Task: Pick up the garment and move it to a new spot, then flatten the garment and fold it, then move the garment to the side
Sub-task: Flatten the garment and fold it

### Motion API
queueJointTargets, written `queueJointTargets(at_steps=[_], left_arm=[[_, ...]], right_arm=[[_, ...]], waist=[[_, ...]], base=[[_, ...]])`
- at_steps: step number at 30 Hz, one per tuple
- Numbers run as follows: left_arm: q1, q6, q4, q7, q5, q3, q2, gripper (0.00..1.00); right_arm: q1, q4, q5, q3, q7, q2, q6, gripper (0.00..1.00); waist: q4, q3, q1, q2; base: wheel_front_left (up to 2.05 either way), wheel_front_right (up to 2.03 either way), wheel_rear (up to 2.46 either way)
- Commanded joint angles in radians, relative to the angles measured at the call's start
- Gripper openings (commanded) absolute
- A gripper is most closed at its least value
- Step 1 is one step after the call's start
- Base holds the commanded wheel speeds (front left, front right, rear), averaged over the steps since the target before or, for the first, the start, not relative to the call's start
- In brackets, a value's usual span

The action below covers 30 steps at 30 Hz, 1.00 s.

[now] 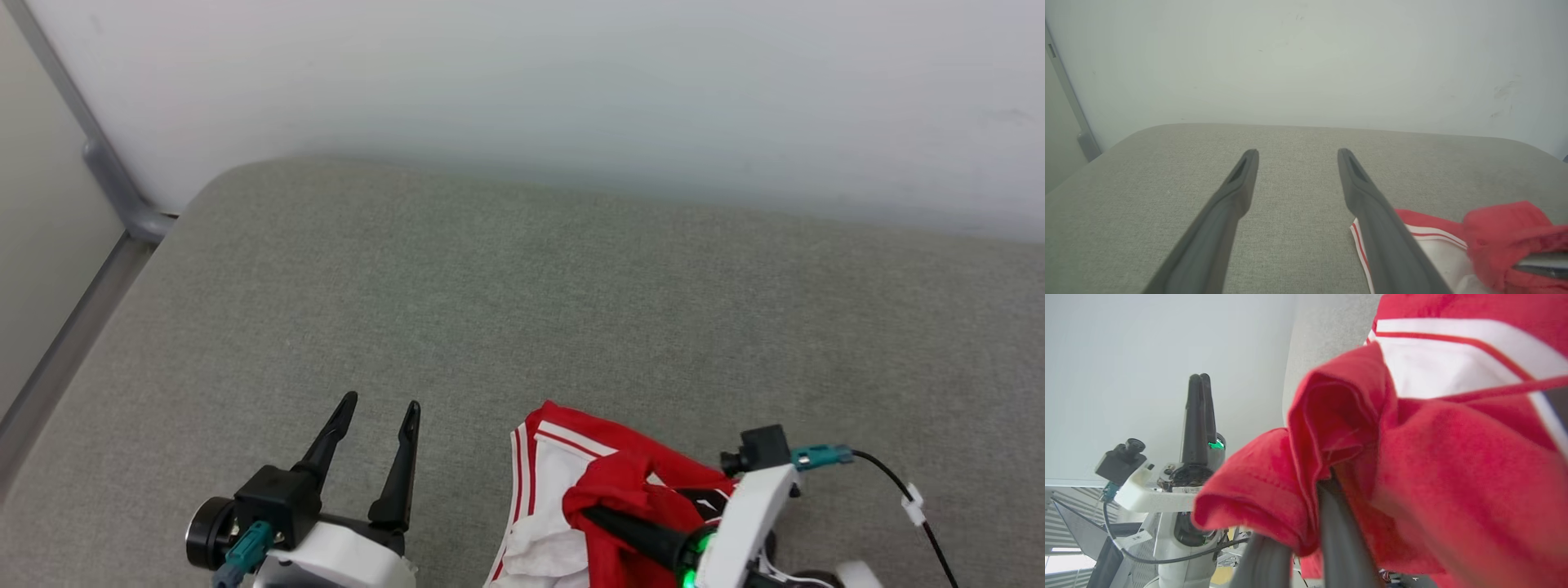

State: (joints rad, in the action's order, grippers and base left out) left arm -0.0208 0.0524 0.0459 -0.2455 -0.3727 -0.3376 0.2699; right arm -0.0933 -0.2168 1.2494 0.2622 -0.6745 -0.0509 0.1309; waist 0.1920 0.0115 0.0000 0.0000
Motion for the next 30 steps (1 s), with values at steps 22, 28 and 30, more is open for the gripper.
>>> queueJointTargets(at_steps=[22, 28, 30], left_arm=[[-0.019, -0.01, 0.035, -0.018, -0.004, 0.009, -0.017, 1.0], [-0.003, 0.008, 0.025, -0.019, -0.007, 0.026, -0.013, 1.0], [0.0, 0.014, 0.022, -0.019, -0.006, 0.033, -0.011, 1.0]], right_arm=[[-0.133, -0.049, -0.372, 0.212, 0.389, -0.135, 0.0, 1.0], [-0.081, -0.073, -0.696, -0.021, 0.523, -0.142, 0.0, 1.0], [-0.053, -0.046, -0.806, -0.122, 0.552, -0.131, 0.0, 1.0]], waist=[[-0.015, 0.015, 0.0, 0.0], [-0.054, 0.004, 0.0, 0.0], [-0.066, 0.001, 0.0, 0.0]], base=[[0.0, 0.0, 0.0], [0.0, 0.0, 0.0], [0.0, 0.0, 0.0]])
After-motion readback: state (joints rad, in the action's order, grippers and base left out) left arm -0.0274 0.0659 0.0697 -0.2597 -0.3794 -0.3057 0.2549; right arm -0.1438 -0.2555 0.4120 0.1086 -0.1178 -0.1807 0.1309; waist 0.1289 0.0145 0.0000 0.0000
